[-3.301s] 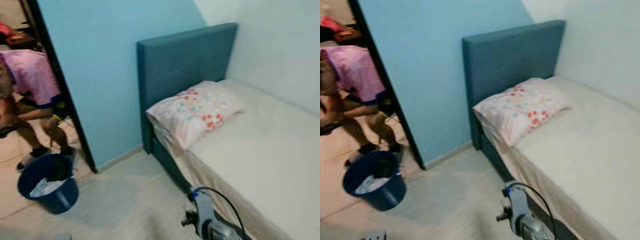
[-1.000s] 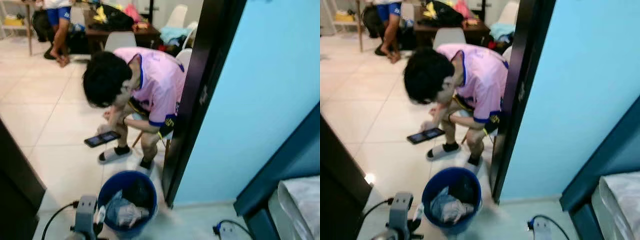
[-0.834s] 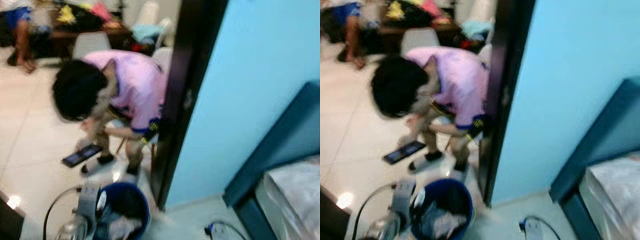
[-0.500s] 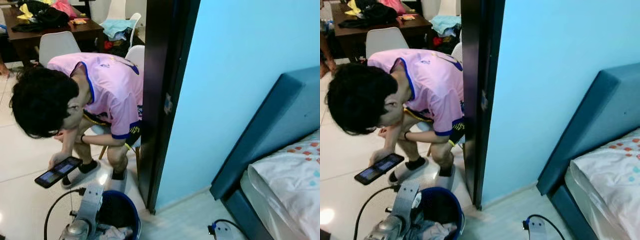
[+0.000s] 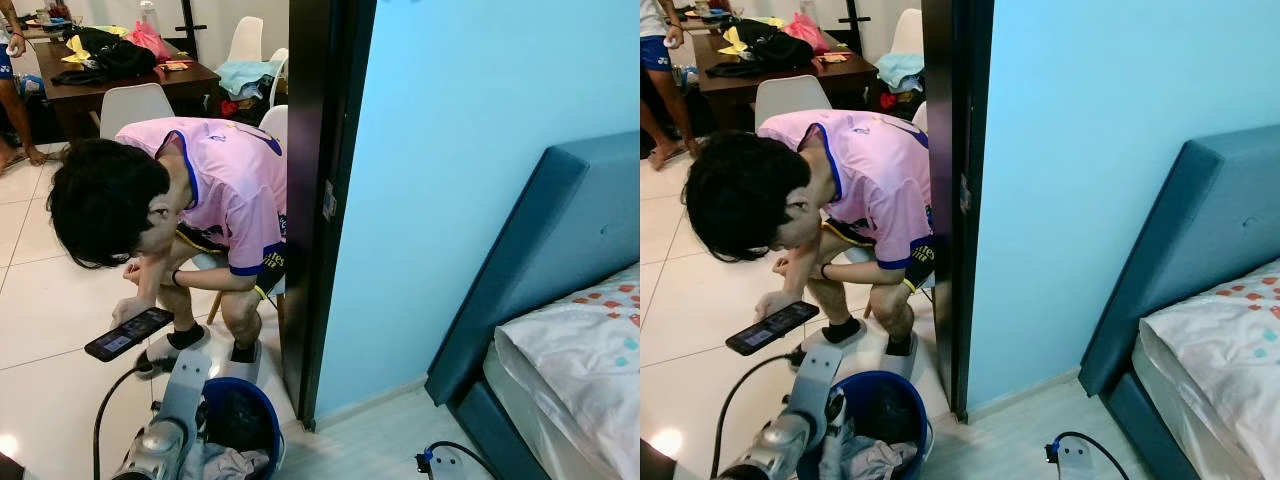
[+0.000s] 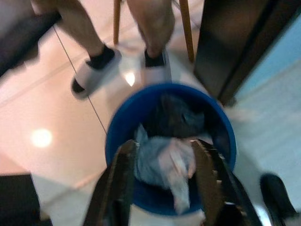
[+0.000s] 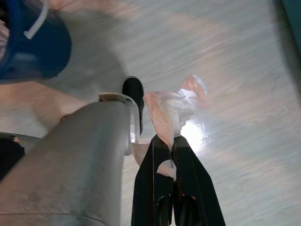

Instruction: Clean up the room

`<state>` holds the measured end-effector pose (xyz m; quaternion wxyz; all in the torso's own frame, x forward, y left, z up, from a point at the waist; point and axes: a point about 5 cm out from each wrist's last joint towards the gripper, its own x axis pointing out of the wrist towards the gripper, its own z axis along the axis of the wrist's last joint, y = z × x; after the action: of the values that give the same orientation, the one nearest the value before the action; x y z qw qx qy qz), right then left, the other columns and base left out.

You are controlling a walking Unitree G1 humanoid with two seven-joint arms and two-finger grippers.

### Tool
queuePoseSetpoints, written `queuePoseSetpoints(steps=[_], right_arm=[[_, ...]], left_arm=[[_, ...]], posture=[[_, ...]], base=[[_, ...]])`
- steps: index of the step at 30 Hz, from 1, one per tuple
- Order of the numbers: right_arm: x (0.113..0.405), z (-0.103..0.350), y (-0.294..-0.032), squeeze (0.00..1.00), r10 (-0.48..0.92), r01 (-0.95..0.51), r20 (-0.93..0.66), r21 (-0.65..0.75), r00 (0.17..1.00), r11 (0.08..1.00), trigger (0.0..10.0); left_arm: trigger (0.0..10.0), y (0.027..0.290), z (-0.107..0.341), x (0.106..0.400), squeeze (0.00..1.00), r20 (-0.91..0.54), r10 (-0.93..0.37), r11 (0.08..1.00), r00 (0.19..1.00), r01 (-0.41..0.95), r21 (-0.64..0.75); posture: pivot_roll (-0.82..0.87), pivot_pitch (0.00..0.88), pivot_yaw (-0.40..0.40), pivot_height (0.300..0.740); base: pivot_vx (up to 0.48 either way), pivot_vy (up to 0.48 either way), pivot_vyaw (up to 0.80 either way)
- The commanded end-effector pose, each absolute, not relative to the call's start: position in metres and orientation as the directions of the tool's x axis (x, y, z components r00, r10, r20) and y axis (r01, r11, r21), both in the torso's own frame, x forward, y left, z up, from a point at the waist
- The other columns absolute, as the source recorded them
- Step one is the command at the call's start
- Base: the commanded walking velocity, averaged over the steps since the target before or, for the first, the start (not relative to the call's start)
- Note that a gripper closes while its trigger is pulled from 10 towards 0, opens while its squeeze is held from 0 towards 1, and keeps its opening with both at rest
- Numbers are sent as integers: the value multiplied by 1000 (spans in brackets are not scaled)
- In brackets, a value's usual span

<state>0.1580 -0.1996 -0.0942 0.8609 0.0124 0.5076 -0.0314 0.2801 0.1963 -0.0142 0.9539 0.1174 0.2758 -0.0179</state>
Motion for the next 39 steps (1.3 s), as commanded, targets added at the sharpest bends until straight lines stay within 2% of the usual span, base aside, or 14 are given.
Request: queuePoseSetpoints(steps=[1, 8, 10, 13, 14, 15, 17, 19, 22, 26, 27, 29, 31, 39], right_arm=[[155, -95, -204, 0, -53, 74, -876, -20, 479, 997, 10000], [159, -92, -210, 0, -59, 101, -860, -9, 507, 995, 10000], [185, -79, -210, 0, -27, 69, -811, 16, 584, 997, 10000], [199, -72, -206, 0, 3, 35, -783, 32, 622, 999, 10000], [218, -63, -197, 0, 72, -29, -748, 69, 660, 997, 10000], [218, -63, -197, 0, 72, -29, -748, 69, 660, 997, 10000], [253, -41, -168, 0, 279, -256, -683, 138, 675, 957, 10000], [271, -26, -142, 0, 429, -440, -661, 163, 616, 883, 10000], [277, -19, -121, 0, 511, -575, -673, 153, 535, 803, 10000], [277, -19, -121, 0, 511, -575, -673, 153, 535, 803, 10000], [278, -17, -113, 0, 531, -617, -678, 144, 507, 773, 10000], [279, -13, -87, 0, 573, -715, -689, 114, 443, 690, 10000], [279, -12, -79, 0, 584, -735, -690, 111, 427, 669, 10000], [285, -3, -57, 0, 606, -726, -664, 137, 438, 674, 10000]], left_arm=[[10000, 198, -16, 279, 1000, -544, 45, 969, 838, 96, 228], [10000, 209, -29, 261, 1000, -596, 105, 936, 796, 124, 330], [10000, 215, -45, 238, 1000, -647, 136, 918, 751, 150, 368], [10000, 217, -52, 227, 992, -669, 146, 919, 729, 150, 363], [10000, 218, -60, 214, 0, -698, 147, 926, 700, 150, 346], [10000, 218, -60, 214, 0, -698, 147, 926, 700, 150, 346], [10000, 216, -77, 183, 0, -765, 120, 946, 633, 162, 282], [10000, 211, -90, 156, 0, -819, 74, 965, 569, 166, 203], [10000, 203, -100, 132, 0, -862, 7, 970, 508, 204, 128], [10000, 203, -100, 132, 0, -862, 7, 970, 508, 204, 128], [10000, 203, -102, 126, 0, -867, -9, 951, 499, 271, 147], [10000, 219, -101, 117, 0, -859, 53, 944, 509, 256, 210], [10000, 226, -100, 115, 0, -853, 86, 943, 515, 234, 236], [10000, 249, -94, 115, 0, -835, 172, 942, 523, 159, 294]], posture=[[-148, 67, -55, 740], [-141, 74, -53, 740], [-133, 78, -55, 740], [-130, 79, -56, 740], [-106, 86, -61, 740], [-106, 86, -61, 740], [-82, 94, -68, 740], [-54, 102, -78, 740], [25, 137, -112, 740], [25, 137, -112, 740], [32, 141, -116, 740], [123, 180, -127, 740], [123, 180, -127, 740], [179, 221, -121, 740]], base=[[0, 0, 0], [0, 0, 0], [0, 0, 0], [0, 0, 0], [0, 0, 0], [0, 0, 0], [0, 0, 0], [0, 0, 0], [0, 0, 0], [0, 0, 0], [0, 0, 0], [0, 0, 800], [0, 0, 800], [0, 0, 800]])
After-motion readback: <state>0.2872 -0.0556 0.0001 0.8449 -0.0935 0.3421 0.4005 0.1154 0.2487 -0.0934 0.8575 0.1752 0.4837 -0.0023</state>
